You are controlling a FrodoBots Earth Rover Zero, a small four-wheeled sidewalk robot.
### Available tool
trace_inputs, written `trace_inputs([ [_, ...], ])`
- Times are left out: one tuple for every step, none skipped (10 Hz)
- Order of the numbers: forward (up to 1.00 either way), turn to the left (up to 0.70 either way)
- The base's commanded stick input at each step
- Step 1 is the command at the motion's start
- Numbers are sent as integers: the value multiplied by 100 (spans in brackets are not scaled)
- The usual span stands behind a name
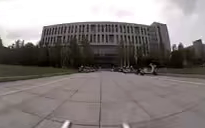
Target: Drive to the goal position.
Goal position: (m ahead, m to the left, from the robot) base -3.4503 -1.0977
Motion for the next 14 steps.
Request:
trace_inputs([
  [85, -4],
  [85, -19],
  [85, 0],
  [85, 0],
  [85, 0],
  [85, -6],
  [85, -14],
  [85, 0],
  [85, 0],
  [85, 0],
  [85, -6],
  [85, -20],
  [85, -13],
  [85, 0],
])
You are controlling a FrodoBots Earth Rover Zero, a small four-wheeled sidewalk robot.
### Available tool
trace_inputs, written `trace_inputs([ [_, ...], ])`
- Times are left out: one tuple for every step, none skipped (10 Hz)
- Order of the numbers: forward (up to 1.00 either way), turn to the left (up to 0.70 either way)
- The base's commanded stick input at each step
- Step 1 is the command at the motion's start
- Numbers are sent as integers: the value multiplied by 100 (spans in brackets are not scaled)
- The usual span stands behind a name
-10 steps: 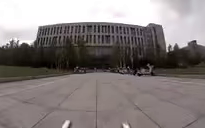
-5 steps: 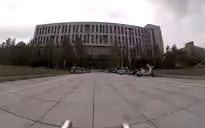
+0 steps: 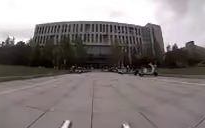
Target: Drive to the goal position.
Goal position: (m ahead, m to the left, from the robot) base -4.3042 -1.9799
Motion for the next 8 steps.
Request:
trace_inputs([
  [85, 0],
  [85, 0],
  [85, 0],
  [85, 0],
  [85, 0],
  [85, 0],
  [85, 0],
  [85, 0],
])
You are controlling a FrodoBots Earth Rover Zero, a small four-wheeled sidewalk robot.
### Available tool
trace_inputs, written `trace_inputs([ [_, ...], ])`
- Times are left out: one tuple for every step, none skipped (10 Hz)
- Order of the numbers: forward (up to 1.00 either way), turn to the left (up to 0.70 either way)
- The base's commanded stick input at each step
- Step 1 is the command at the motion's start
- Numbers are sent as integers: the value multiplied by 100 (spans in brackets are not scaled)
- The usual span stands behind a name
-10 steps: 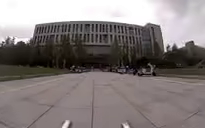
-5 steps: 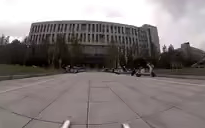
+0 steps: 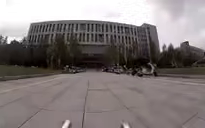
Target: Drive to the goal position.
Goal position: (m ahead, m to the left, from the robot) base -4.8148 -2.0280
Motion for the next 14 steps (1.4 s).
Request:
trace_inputs([
  [85, 0],
  [85, 0],
  [85, 0],
  [85, 0],
  [85, 0],
  [85, 13],
  [85, 6],
  [85, 1],
  [85, 0],
  [85, 0],
  [85, 0],
  [85, 0],
  [85, 0],
  [85, 0],
])
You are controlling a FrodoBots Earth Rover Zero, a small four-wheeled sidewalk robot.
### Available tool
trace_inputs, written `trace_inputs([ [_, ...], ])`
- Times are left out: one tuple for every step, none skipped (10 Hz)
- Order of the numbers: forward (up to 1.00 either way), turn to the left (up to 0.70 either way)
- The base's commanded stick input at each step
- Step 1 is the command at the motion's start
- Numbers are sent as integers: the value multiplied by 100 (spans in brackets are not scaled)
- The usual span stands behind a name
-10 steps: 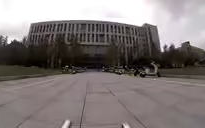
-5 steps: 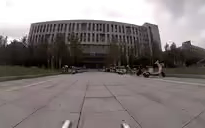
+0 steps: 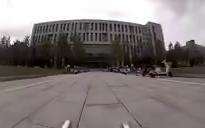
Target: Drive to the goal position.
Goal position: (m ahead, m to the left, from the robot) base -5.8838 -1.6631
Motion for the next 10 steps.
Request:
trace_inputs([
  [85, 0],
  [85, 0],
  [85, 0],
  [85, 0],
  [85, 0],
  [85, 0],
  [85, 0],
  [85, 0],
  [85, 0],
  [85, 0],
])
